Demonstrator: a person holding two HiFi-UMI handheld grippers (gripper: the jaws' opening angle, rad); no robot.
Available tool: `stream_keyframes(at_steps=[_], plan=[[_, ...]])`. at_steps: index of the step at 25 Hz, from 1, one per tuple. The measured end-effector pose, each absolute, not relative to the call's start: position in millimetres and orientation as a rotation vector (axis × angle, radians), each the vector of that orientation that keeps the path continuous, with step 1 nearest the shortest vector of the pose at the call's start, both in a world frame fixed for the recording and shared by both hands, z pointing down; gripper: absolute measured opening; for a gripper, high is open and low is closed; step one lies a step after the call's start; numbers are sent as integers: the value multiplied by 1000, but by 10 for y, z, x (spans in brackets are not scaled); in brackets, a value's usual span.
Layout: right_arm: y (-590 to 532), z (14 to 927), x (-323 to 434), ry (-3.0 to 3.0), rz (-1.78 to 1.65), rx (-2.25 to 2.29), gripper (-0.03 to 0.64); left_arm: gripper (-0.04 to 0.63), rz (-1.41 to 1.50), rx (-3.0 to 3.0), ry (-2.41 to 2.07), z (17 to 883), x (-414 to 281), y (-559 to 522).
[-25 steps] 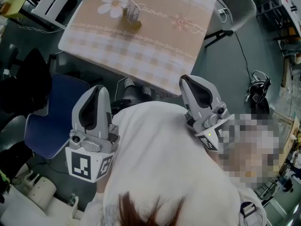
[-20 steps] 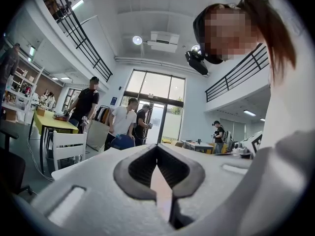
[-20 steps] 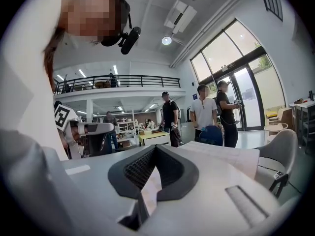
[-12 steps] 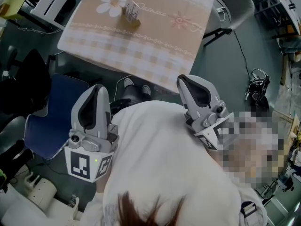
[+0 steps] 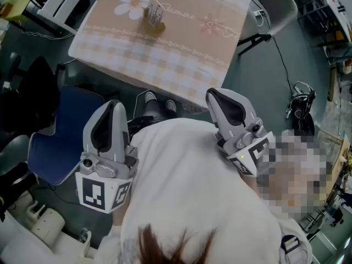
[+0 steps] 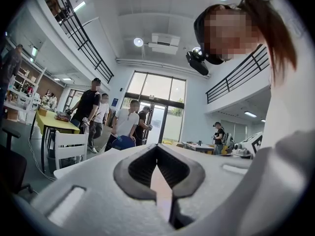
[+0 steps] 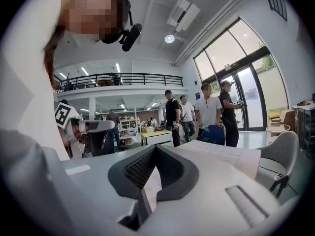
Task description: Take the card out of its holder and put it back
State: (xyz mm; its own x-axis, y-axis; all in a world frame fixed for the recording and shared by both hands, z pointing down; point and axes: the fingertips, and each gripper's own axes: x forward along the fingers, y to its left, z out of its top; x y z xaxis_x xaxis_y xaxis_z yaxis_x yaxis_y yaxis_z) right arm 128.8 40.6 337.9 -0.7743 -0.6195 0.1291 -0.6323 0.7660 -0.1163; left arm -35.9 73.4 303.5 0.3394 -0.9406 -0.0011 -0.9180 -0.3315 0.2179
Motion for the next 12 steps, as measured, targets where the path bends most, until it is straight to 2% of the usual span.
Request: stream_keyframes(at_steps=[12], plan=[[424,3369,1280,-2877,233,1015,-2,0,-191,2421,-1693,3035,-361,742]])
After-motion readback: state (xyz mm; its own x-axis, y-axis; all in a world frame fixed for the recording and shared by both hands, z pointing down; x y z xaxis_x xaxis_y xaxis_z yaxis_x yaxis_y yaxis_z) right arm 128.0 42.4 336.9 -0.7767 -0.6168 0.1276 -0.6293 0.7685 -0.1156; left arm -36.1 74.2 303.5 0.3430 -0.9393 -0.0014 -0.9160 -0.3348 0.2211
